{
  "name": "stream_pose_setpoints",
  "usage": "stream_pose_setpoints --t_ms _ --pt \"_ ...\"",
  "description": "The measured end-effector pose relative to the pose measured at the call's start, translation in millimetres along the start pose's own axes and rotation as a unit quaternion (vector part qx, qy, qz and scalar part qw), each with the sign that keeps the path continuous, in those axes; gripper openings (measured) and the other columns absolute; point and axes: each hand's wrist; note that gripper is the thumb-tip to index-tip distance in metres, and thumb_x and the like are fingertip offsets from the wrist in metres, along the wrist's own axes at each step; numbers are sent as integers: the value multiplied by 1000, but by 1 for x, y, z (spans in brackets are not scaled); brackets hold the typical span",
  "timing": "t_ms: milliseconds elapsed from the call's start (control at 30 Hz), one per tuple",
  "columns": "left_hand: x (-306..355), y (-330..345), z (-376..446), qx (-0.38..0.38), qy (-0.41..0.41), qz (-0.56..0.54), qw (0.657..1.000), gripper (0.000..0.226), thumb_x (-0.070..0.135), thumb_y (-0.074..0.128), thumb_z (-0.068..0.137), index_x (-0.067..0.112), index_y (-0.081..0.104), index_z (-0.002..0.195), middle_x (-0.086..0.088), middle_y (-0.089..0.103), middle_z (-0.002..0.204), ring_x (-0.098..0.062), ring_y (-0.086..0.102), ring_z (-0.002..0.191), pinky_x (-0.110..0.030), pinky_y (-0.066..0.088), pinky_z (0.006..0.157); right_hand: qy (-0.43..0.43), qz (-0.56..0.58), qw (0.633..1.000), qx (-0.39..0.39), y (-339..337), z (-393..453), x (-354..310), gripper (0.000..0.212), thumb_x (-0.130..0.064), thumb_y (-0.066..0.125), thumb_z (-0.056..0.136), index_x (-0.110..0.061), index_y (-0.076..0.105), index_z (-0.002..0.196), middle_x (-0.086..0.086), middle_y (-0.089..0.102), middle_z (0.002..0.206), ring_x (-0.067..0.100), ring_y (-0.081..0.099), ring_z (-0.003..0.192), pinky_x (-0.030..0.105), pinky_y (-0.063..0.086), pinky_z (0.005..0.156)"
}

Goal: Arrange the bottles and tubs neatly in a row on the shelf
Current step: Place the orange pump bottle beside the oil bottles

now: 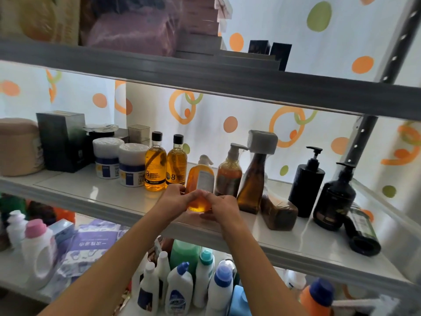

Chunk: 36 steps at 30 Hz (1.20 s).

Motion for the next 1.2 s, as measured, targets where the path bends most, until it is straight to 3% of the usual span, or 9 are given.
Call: stream_pose_setpoints --t_ms 167,367,467,633,767,833,900,1000,1200 --pt "5 -16 -10 -45 34 -37 998 38 38 71 82 22 59 114 8 68 101 -10 63 95 -27 52 80 -89 43 995 -15 -3 -12 -7 55 -30 79 75 1 62 117 8 69 101 23 70 92 22 59 66" --pt "4 -30 -8 -85 78 -52 992 47 17 74 81 23 56 124 5 70 110 -10 67 102 -32 54 91 -159 22 987 -20 -2 -17 -17 44 -20 82 74 -17 54 109 3 65 107 15 67 90 19 57 64" --pt "2 -30 -10 -92 101 -24 990 57 14 76 79 22 52 131 6 69 113 -8 66 104 -30 54 89 -166 13 986 -14 0 -18 -16 48 -21 83 73 -16 55 112 -2 64 103 15 67 88 23 58 67" --pt "-4 -21 -10 -66 122 76 987 79 12 82 70 24 40 136 8 62 118 -9 61 108 -31 54 90 -148 11 989 -17 5 -18 -7 59 -22 84 72 -12 54 123 2 65 110 16 66 90 26 58 71" --pt "-10 -9 -7 -41 121 53 990 96 47 92 50 30 43 132 11 64 118 -8 63 108 -31 57 84 -132 13 991 -18 7 -20 -3 56 -25 82 74 -14 53 121 1 65 109 17 65 96 29 57 80" --pt "-15 -5 -4 3 112 27 993 99 55 90 46 31 45 130 12 64 115 -8 65 105 -31 59 80 -142 -2 989 -31 8 -24 -2 49 -29 76 79 -16 52 119 2 65 107 16 64 95 26 55 74" --pt "-17 -4 -4 38 113 12 993 87 47 90 50 30 50 126 12 66 110 -5 65 100 -23 57 76 -151 -26 987 -45 8 -26 -2 42 -33 70 83 -16 53 117 3 65 106 15 64 94 23 52 67" --pt "-16 -8 -5 32 108 5 994 68 24 90 58 29 54 116 13 65 102 3 63 89 -10 50 63 -132 -50 988 -59 4 -24 -6 36 -38 67 86 -16 56 111 4 66 103 16 65 93 27 56 70" --pt "-15 -3 -14 84 107 -10 991 89 22 91 58 17 36 127 12 56 104 0 57 91 -11 46 65 -140 -11 983 -115 -10 -19 -17 47 -37 75 81 -25 57 122 4 68 114 21 64 107 35 54 86"
Point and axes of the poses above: each hand's wrist, its own z-axis towards the middle knuckle, its own y-axis out of the palm, x = y × z
